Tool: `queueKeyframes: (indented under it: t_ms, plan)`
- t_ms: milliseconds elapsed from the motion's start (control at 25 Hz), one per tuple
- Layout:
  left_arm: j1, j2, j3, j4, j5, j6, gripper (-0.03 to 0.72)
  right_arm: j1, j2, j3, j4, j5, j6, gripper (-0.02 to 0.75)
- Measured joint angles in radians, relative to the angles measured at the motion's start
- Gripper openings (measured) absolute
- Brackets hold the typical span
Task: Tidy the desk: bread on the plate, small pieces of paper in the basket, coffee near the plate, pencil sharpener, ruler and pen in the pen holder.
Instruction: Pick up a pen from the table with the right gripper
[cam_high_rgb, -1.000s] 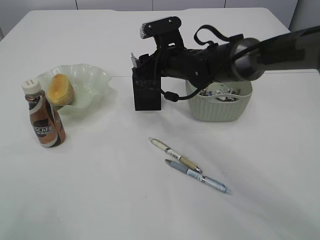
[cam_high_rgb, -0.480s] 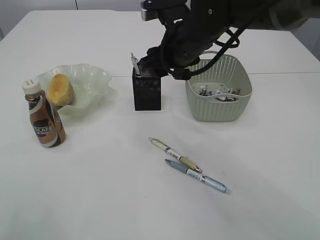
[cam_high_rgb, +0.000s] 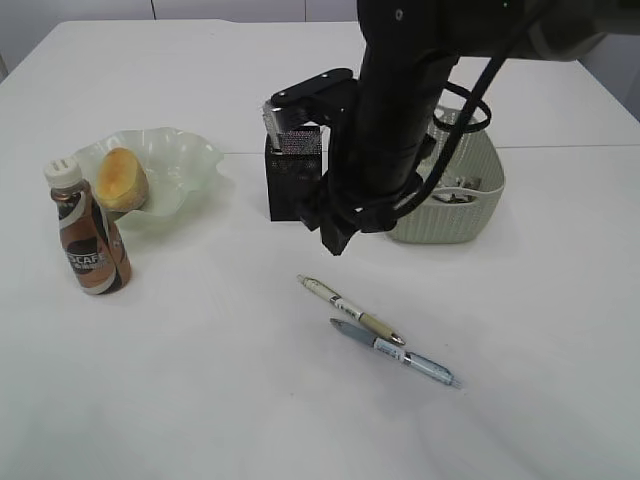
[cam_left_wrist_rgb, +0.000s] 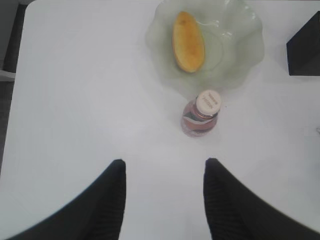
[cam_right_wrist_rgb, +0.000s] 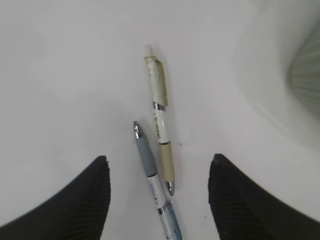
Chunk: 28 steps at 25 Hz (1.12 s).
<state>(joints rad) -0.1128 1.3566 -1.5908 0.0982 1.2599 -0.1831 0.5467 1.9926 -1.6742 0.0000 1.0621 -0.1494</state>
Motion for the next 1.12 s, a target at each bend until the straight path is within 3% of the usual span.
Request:
queueKeyframes:
  t_ms: [360,800,1120]
  plan:
    - [0.000,0.001,0.002,0.006,0.000,-0.002,0.371,0.004,0.123,-0.018,0.047,0.020,-0.100,0.457]
    - [0.000,0.001,0.002,0.012,0.000,-0.002,0.371,0.004,0.330,-0.309,0.049,0.130,-0.104,0.457]
    - [0.000,0.001,0.002,0.015,0.000,-0.002,0.371,0.004,0.391,-0.350,0.049,0.153,-0.117,0.457]
